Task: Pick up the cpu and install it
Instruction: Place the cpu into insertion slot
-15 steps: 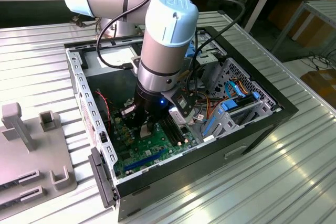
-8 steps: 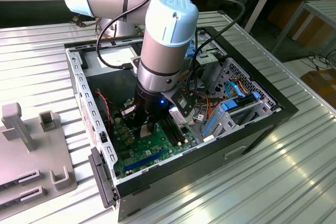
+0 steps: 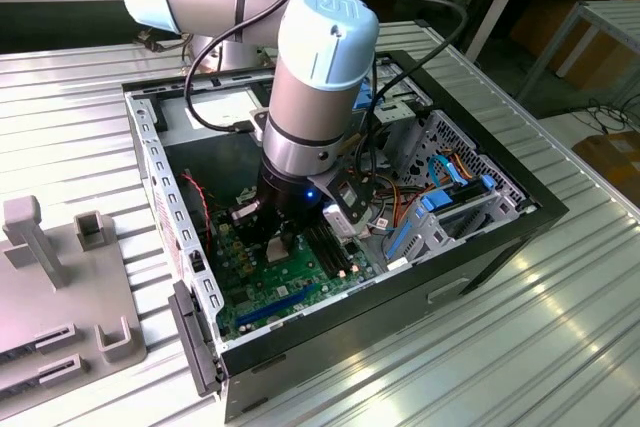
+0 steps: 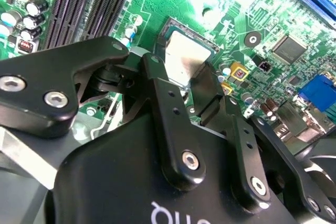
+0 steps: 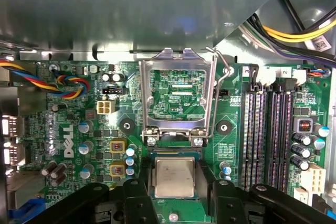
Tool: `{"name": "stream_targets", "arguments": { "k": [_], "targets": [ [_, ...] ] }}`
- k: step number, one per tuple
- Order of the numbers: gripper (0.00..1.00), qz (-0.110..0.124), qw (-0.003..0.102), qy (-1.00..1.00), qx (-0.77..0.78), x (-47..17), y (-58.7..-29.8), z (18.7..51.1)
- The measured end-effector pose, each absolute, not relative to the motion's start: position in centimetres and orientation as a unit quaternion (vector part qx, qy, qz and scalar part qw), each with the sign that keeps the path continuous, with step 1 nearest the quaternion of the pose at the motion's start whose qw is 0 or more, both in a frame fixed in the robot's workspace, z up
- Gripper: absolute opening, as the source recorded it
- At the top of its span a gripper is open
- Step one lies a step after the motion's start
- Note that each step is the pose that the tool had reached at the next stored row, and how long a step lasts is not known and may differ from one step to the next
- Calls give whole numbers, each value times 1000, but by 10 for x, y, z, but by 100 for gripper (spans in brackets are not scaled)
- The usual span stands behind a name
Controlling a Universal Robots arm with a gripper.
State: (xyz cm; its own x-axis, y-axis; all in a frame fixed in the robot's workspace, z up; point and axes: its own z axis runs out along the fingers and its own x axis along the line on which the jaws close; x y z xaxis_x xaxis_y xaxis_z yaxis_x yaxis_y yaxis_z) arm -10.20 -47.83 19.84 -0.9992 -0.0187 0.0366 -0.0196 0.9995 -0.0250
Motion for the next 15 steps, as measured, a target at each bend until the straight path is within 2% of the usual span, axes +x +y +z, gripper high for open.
{"name": "stream_targets", "arguments": {
  "k": [15],
  "targets": [
    [47, 11, 19, -1000, 11, -102, -478, 201]
  ]
}}
